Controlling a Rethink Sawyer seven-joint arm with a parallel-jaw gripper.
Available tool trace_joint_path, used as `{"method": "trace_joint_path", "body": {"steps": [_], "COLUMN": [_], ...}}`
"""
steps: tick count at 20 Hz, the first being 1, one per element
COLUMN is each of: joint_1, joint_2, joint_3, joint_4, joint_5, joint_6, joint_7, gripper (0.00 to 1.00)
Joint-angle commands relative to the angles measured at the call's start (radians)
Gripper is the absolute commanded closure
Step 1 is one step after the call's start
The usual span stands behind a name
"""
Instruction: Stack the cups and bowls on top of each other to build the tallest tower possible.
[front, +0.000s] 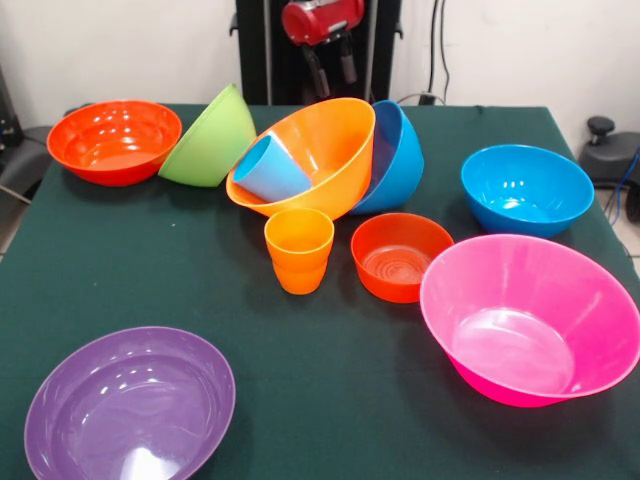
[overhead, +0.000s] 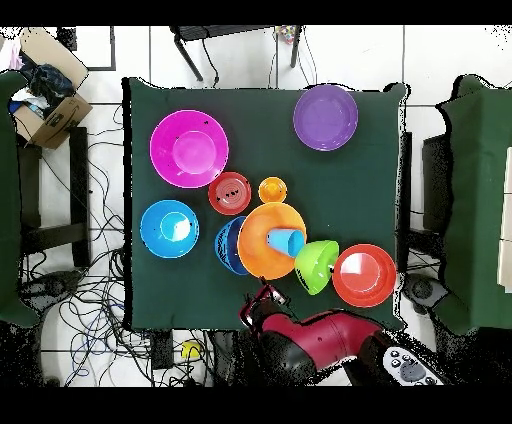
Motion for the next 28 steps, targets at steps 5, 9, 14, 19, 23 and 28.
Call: {"method": "trace_joint_path", "body": {"steps": [5, 9, 14, 19, 23, 28], "joint_1": [0.134, 0.172, 0.127, 0.085, 0.112, 0.142], "joint_2": [0.134, 0.208, 0.2, 0.259, 0.265, 0.253], "joint_3": [-0.121, -0.181, -0.141, -0.147, -0.179, -0.22], "joint_4": [-0.111, -0.145, -0.155, -0.23, -0.244, -0.246], "joint_5": [-0.06, -0.058, -0.096, -0.132, -0.136, -0.124], "joint_6": [-0.141, -0.198, -0.176, -0.176, -0.225, -0.268], "joint_7": [0.123, 0.118, 0.106, 0.102, 0.095, 0.091], "gripper": [0.0, 0.0, 0.0, 0.0, 0.0, 0.0]}}
